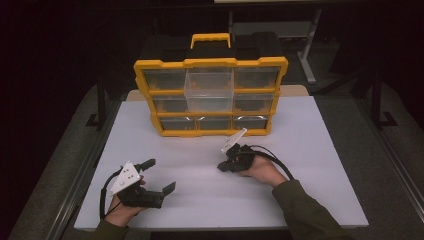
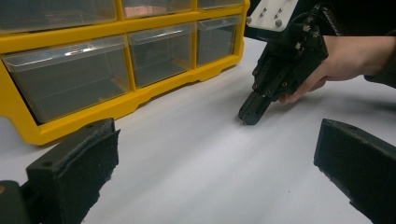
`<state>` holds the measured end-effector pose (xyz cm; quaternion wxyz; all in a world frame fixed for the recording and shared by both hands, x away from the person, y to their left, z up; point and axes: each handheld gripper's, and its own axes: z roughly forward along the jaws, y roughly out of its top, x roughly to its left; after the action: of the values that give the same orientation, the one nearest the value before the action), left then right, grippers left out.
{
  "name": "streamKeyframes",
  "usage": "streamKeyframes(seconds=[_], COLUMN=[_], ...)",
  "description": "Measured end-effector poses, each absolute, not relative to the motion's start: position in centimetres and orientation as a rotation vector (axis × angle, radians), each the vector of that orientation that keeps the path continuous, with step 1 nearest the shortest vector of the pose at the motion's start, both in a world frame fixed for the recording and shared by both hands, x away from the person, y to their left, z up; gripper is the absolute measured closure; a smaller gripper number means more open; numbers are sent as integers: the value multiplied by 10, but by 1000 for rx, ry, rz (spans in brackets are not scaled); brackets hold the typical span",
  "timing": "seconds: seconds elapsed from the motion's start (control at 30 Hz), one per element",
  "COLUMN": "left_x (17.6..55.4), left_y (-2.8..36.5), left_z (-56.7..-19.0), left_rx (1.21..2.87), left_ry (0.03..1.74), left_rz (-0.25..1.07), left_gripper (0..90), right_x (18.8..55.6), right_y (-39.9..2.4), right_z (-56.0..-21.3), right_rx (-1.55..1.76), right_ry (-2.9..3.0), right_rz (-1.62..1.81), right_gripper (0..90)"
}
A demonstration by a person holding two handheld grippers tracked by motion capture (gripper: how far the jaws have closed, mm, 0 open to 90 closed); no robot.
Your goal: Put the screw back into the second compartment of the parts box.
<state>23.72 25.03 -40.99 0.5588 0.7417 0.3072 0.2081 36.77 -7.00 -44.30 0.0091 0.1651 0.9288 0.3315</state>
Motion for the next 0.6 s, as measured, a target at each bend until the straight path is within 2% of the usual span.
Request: streamKeyframes(seconds=[0.6], left_x=[237], left_y=[250], left_z=[-410], left_rx=[1752], left_ry=[720], left_rz=[490], left_gripper=[0], right_x=[370], right_y=[-80], right_z=[-424], right_rx=[500], right_ry=[2884], right_rz=[1115], right_gripper=[865])
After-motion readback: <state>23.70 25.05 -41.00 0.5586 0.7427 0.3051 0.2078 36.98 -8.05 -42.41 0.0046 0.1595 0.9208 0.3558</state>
